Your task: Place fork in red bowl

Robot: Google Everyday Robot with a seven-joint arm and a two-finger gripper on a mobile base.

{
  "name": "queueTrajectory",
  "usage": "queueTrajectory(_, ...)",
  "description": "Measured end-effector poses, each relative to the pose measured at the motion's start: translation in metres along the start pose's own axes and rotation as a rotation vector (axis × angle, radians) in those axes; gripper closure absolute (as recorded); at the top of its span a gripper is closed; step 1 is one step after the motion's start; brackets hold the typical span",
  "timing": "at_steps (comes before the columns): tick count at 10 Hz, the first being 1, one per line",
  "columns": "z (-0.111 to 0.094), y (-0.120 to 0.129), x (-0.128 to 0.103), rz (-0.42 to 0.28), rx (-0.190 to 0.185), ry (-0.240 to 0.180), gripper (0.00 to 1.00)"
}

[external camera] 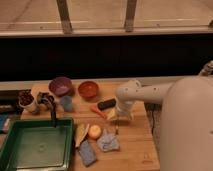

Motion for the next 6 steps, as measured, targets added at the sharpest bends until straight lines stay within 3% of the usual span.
queueTrajectory(6, 0.004, 0.001, -0.016, 0.001, 0.023, -0.002, 0.2)
